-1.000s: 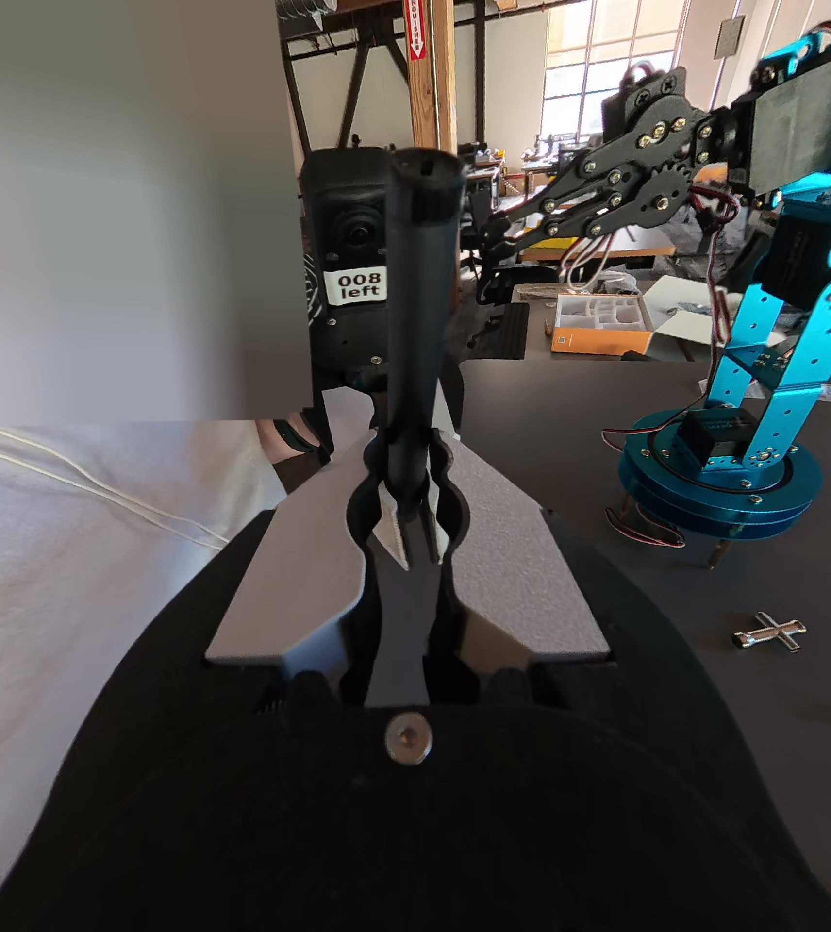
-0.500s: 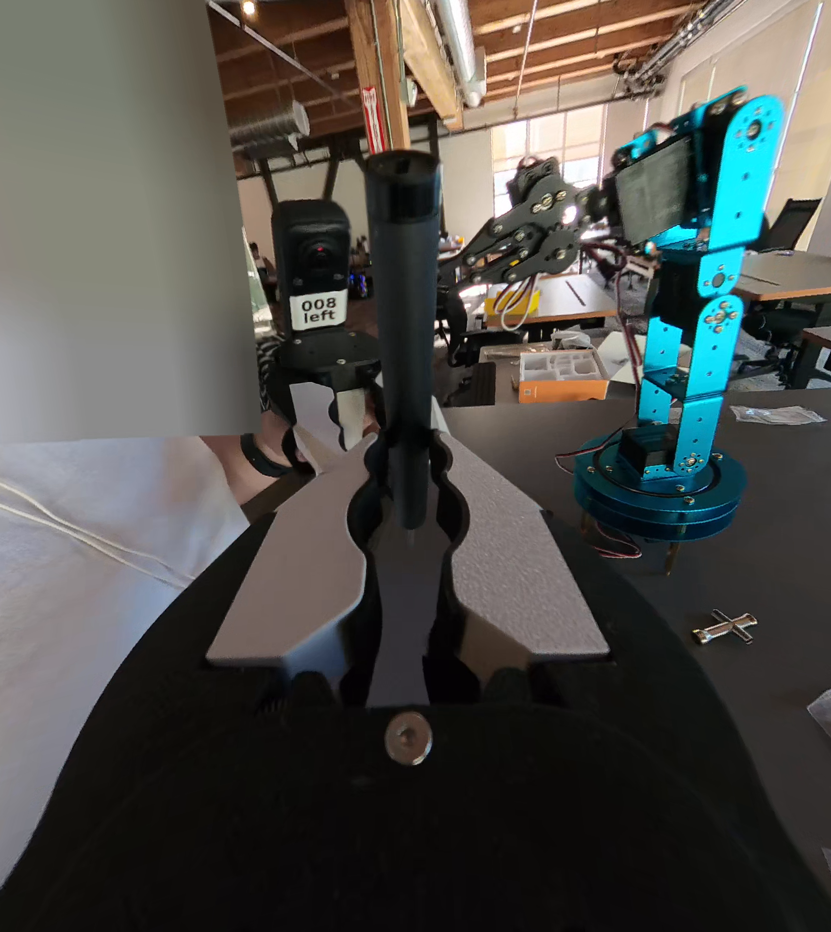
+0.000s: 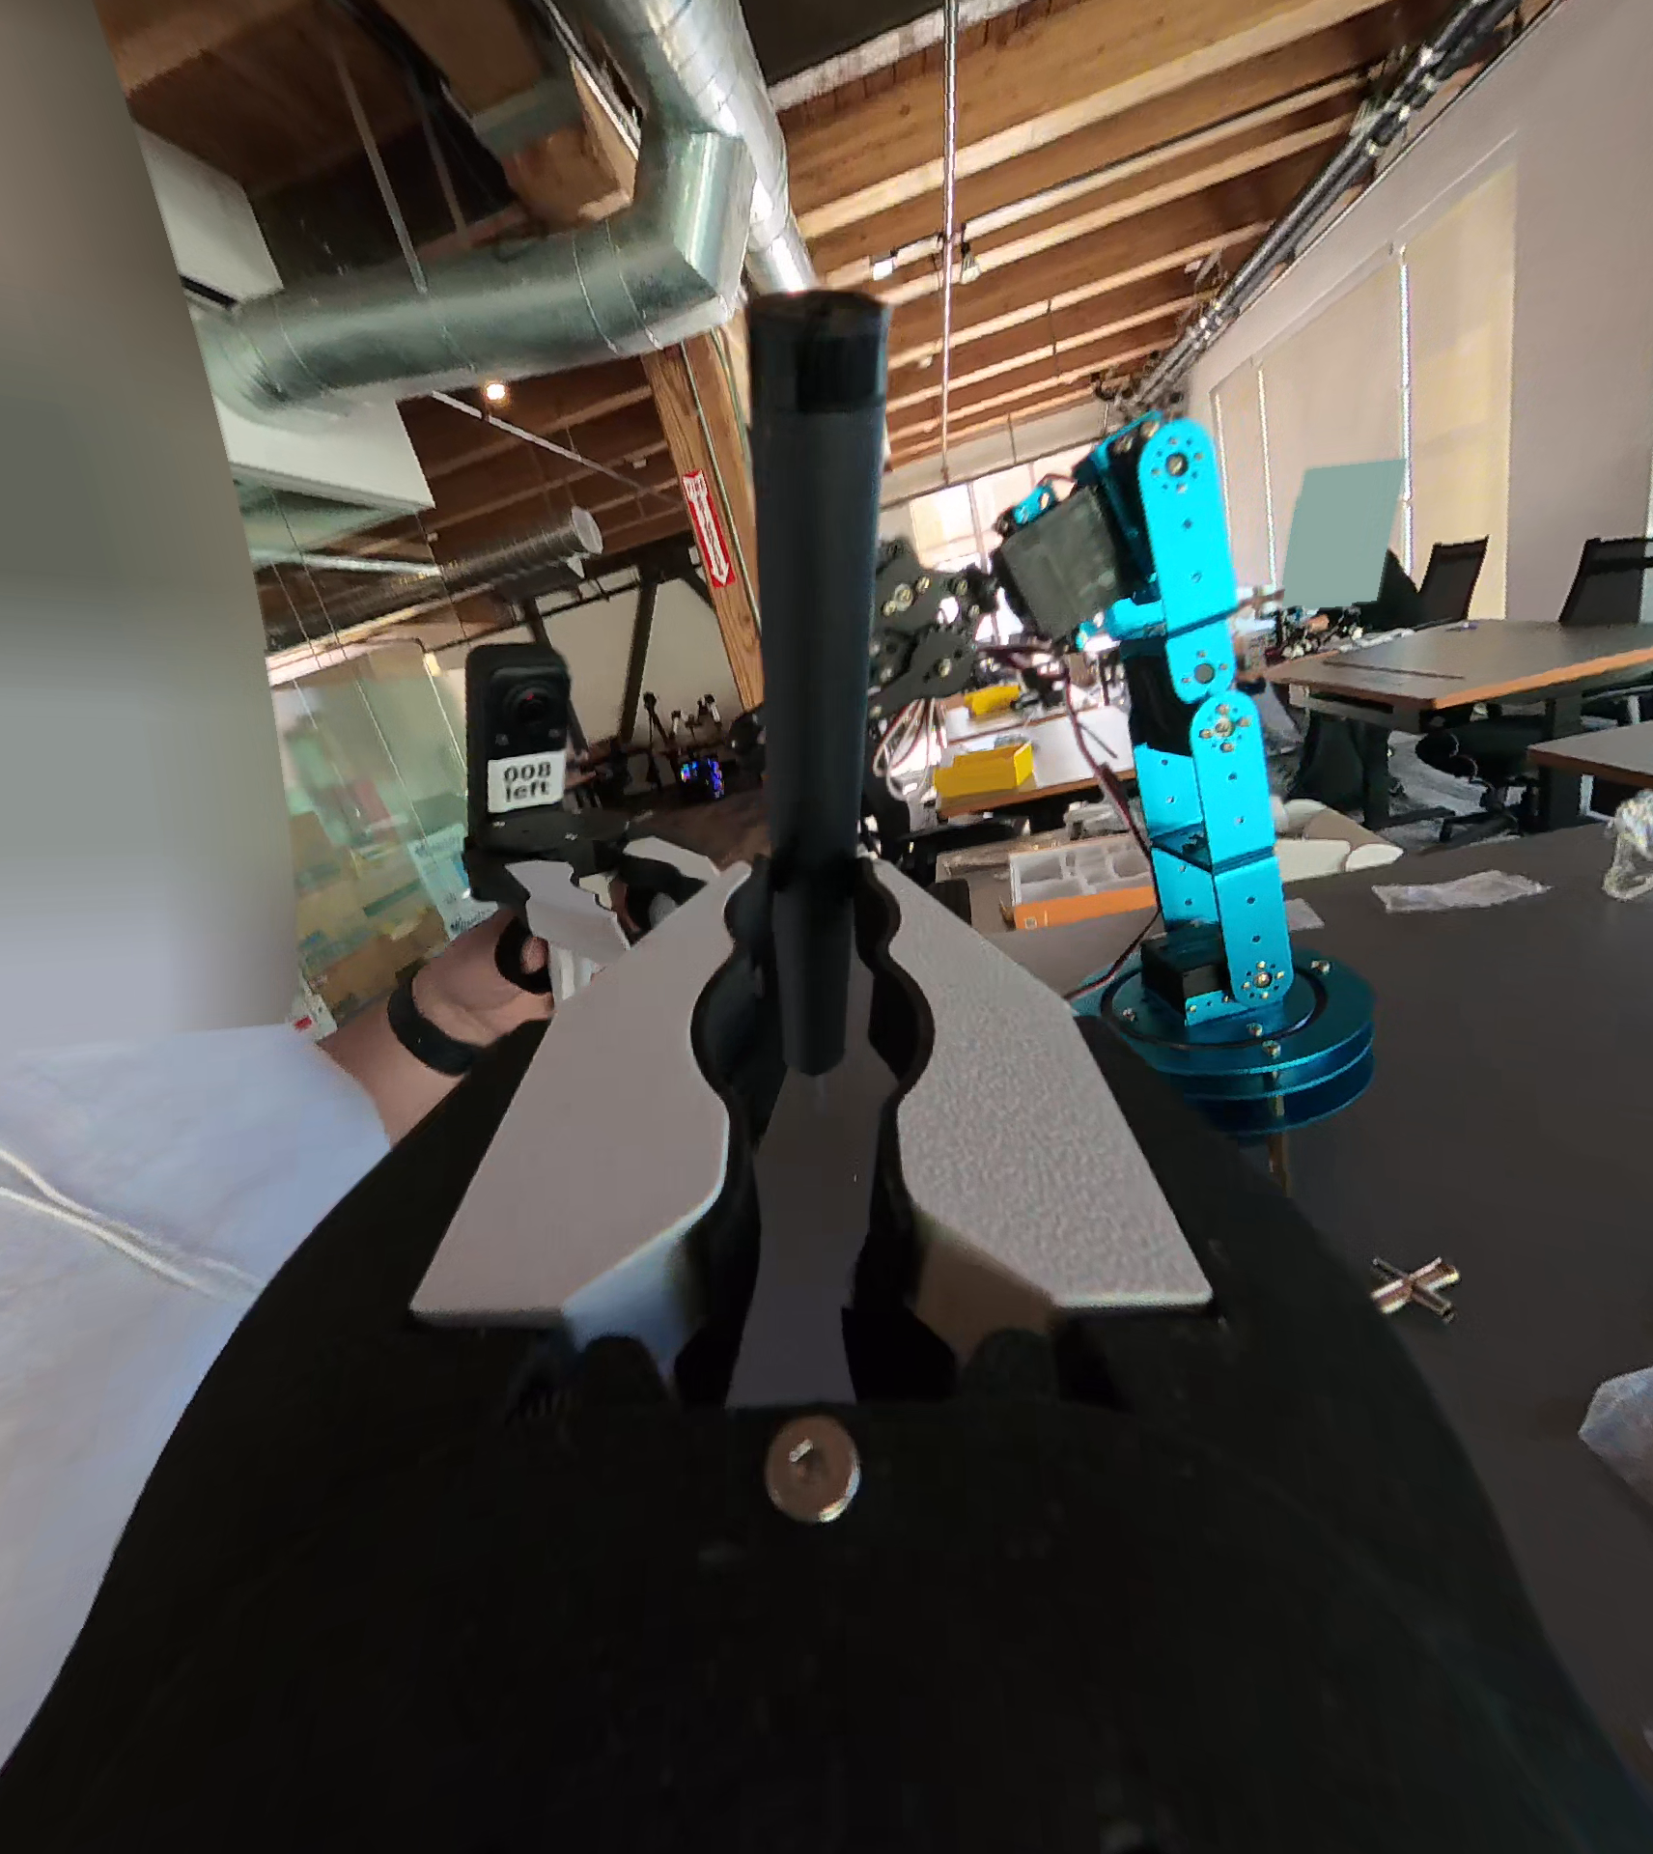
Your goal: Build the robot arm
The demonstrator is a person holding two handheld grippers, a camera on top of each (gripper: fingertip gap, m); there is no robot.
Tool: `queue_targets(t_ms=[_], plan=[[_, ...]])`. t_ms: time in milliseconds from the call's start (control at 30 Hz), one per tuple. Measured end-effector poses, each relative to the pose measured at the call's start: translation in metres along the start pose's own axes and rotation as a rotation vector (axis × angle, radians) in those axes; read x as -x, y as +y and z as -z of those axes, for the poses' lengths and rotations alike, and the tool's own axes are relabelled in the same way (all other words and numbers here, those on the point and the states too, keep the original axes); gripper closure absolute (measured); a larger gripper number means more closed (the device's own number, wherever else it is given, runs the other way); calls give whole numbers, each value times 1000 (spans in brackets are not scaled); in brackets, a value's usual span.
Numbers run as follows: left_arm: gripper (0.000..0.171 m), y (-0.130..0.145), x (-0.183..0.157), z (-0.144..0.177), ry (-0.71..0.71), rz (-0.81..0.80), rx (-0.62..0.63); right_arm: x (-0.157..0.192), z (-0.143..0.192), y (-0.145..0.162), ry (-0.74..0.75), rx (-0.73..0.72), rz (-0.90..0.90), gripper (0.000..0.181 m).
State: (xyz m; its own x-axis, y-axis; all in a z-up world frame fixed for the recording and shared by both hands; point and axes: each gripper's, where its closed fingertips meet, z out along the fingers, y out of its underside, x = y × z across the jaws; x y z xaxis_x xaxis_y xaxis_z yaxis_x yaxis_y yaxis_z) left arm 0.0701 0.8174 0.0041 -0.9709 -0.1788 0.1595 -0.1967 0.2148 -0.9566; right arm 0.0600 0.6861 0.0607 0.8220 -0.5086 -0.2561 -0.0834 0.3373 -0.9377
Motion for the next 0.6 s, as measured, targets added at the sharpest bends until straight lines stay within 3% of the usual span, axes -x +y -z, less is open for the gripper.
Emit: queue_targets(t_ms=[300,600], plan=[[125,-14,48,44,-72,18,-36,-21,-25,-34,56,-176,8,168],[126,-47,112,53,128,-29,-29,-40,-46,-66,174,-465,48,167]])
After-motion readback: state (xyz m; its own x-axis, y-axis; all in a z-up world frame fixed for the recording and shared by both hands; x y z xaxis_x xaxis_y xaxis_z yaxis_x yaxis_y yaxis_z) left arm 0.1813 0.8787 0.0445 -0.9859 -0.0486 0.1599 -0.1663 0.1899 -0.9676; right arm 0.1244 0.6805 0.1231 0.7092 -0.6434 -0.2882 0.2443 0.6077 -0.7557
